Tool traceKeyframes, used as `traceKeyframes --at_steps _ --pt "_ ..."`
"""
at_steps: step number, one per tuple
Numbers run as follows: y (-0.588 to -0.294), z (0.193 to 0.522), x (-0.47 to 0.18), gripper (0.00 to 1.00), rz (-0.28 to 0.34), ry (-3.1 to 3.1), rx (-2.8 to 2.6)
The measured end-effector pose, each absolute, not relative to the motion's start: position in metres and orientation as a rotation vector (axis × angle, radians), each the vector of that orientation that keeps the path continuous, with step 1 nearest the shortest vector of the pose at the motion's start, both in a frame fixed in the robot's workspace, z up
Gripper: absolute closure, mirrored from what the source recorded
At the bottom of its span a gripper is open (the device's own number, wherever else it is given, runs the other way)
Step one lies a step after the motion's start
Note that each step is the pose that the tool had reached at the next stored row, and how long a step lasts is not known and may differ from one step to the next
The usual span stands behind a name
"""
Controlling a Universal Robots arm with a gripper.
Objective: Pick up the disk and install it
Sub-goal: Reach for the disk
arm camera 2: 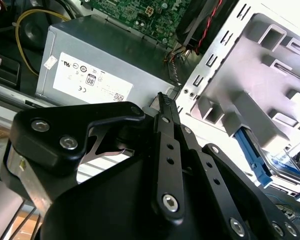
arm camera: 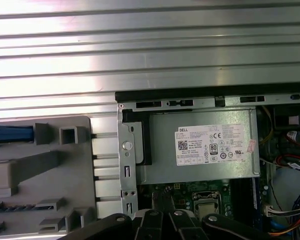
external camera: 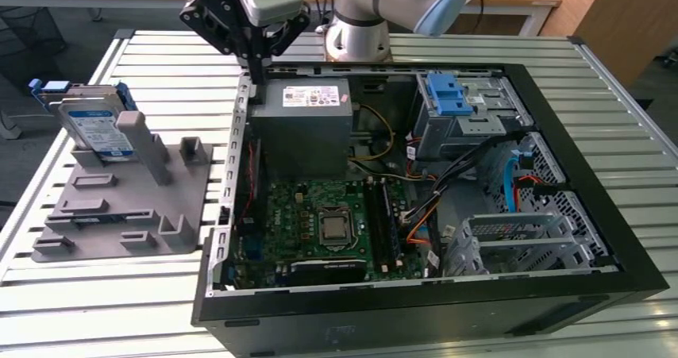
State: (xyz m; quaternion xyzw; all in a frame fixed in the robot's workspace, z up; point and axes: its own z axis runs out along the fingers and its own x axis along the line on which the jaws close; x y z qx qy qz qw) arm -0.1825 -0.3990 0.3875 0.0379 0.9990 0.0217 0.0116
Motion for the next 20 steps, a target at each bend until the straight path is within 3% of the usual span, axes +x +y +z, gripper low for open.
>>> traceKeyframes --at_steps 20 --pt "-0.396 0.387 -0.196 0.89 0.068 3.115 0.118"
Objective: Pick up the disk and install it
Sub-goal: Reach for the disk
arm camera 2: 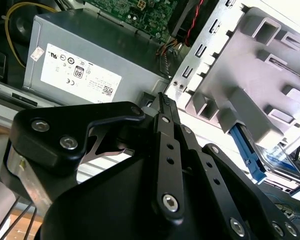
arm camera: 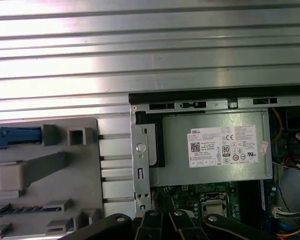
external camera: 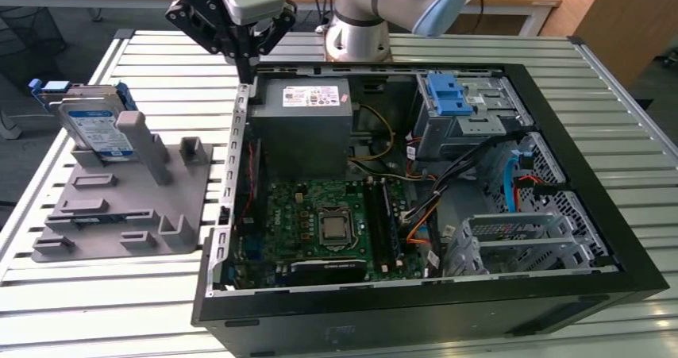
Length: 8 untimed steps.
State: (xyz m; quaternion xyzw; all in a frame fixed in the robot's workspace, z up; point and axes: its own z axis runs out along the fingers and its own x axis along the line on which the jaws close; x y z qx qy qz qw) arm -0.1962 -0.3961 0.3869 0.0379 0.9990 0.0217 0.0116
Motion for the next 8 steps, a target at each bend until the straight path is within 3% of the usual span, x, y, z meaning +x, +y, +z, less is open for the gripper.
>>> traceKeyframes --at_steps 8 --pt "-0.3959 0.3866 -0.1997 0.89 0.068 3.115 0.118"
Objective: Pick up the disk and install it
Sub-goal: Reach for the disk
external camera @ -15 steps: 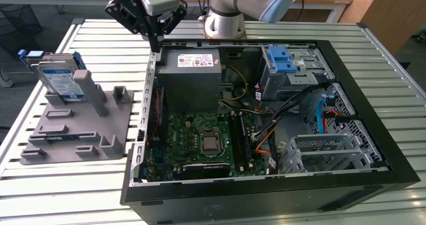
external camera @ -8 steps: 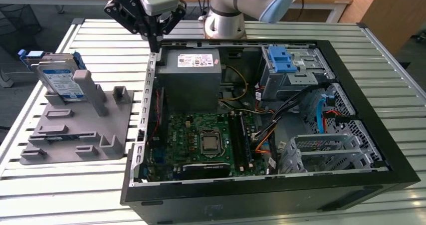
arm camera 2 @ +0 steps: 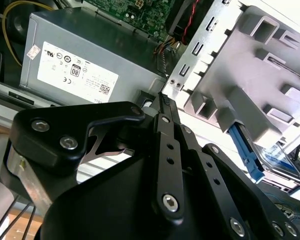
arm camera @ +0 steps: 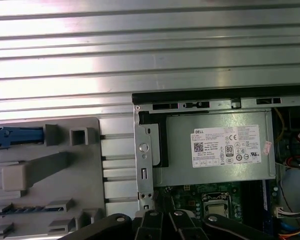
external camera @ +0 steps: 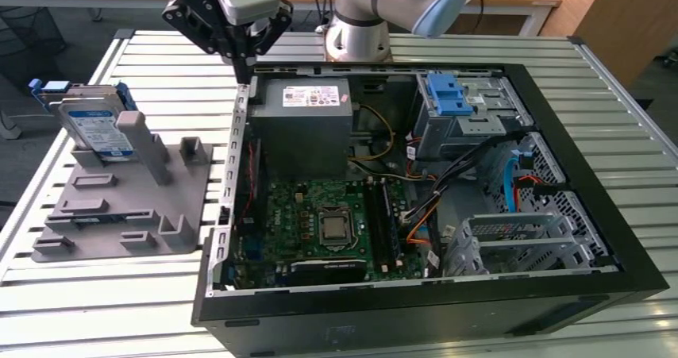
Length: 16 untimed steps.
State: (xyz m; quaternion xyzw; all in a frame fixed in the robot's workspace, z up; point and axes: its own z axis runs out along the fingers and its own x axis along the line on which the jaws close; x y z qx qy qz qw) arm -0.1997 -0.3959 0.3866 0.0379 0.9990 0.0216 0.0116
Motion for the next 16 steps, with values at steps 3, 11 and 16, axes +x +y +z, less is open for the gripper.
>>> traceKeyframes --at_steps 3,11,16 --pt "-0.3958 0.3864 -0.2007 0.89 0.068 3.115 0.118" --pt "-0.3952 0.3858 -0.2044 0.89 0.068 3.115 0.118" --pt "-0.3950 0.3854 -0.2064 0.89 0.068 3.115 0.118"
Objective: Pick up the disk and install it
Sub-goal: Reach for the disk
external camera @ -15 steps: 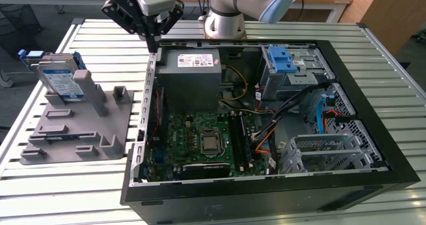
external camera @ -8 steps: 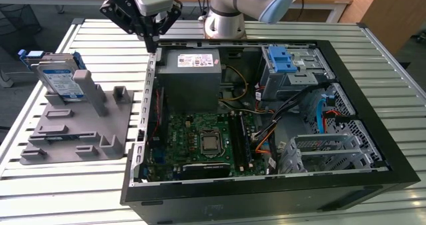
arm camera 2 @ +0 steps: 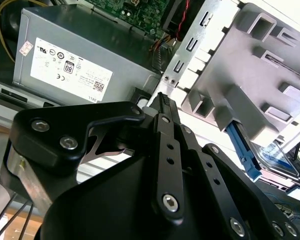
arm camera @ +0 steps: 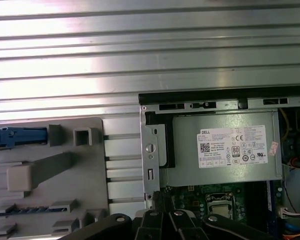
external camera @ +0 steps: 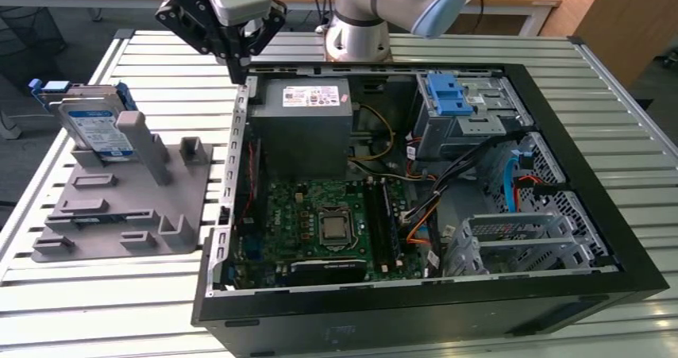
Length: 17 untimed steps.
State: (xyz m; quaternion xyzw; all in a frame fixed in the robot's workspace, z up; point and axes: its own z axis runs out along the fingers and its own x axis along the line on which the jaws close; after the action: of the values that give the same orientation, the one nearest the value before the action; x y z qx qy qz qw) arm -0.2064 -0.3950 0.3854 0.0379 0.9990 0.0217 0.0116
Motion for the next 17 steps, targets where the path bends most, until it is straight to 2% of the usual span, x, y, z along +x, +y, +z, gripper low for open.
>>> traceKeyframes --at_steps 17 --pt "-0.3937 0.3840 -0.2123 0.89 0.068 3.115 0.118"
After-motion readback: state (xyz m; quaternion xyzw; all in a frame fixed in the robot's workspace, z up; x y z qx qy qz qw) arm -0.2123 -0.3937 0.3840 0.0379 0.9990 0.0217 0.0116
